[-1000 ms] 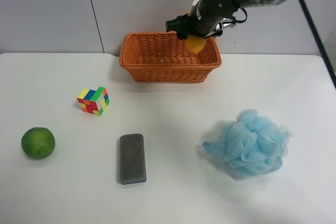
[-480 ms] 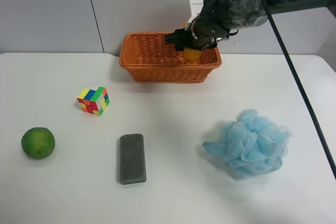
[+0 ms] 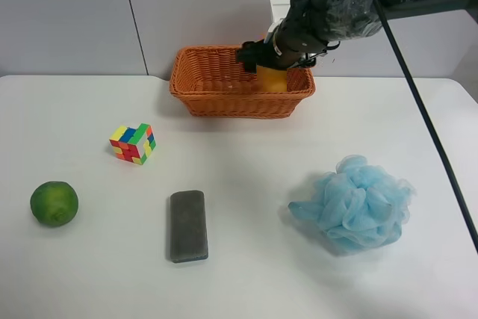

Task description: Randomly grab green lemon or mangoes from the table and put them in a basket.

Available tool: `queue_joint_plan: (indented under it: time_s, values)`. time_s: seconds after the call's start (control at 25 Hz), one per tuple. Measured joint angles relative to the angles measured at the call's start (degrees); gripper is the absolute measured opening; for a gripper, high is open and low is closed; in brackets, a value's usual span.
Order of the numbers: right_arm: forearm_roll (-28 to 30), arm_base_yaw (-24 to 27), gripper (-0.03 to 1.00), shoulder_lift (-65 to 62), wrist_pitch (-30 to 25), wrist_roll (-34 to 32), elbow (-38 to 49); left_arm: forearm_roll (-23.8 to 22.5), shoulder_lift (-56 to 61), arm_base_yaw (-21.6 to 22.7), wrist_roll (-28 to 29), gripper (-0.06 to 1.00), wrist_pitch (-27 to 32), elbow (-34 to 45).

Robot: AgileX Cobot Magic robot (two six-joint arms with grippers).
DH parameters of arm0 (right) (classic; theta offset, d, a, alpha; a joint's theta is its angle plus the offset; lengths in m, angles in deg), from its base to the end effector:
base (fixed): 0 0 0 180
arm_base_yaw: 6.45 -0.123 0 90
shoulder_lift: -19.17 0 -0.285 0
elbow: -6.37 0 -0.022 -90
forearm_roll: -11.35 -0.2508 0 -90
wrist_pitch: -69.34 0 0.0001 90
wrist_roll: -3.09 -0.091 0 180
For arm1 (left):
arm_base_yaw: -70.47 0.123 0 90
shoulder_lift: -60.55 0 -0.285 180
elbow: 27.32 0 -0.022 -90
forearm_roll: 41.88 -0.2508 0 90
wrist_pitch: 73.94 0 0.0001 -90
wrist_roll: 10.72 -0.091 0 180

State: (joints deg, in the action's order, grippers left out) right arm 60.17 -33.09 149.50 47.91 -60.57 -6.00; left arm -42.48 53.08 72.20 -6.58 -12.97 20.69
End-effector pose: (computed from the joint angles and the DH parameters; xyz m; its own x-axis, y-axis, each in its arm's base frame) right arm 0.4410 0.1931 0.1830 -0.6498 -0.0136 -0.7600 -0.0638 0.9973 0.0367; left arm -0.0070 0.0006 0.2797 -0.4416 -0.0805 -0.8936 -0.0682 0.9961 -0.0560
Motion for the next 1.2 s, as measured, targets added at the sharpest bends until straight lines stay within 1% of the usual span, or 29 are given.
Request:
queue_joint_plan:
  time_s: [0.12,0.4,0.56,0.72,0.8,0.88,1.0,1.2]
  values:
    - [0.00,0.00,0.97,0.00,-0.57,0.00,0.00,0.00,0.00,0.00,0.00,0.90,0.00,0.00]
    - [-0.05,-0.05,0.99,-0.06,-3.72,0.60,0.00,0.00,0.00,0.00,0.00,0.90,0.00,0.00]
    - [-0.05,-0.92,0.99,-1.16,-5.50,4.51,0.00,0.00,0.00,0.00,0.00,0.90,0.00,0.00]
    - [-1.12,-2.47,0.99,-5.38,-8.43,8.86,0.00,0.00,0.00,0.00,0.00,0.90,0.00,0.00]
    - [-2.19,-3.72,0.99,-9.04,-11.32,12.46,-0.06,0.00,0.00,0.00,0.00,0.90,0.00,0.00]
    - [-4.55,-5.24,0.99,-13.20,-14.95,16.72,-0.06,0.00,0.00,0.00,-0.06,0.90,0.00,0.00]
    - [-9.87,-7.91,0.99,-20.90,-21.87,23.93,-0.06,0.00,0.00,0.00,-0.11,0.90,0.00,0.00]
    - [-16.42,-12.20,0.99,-35.46,-35.72,35.79,-0.06,0.00,0.00,0.00,-0.11,0.90,0.00,0.00]
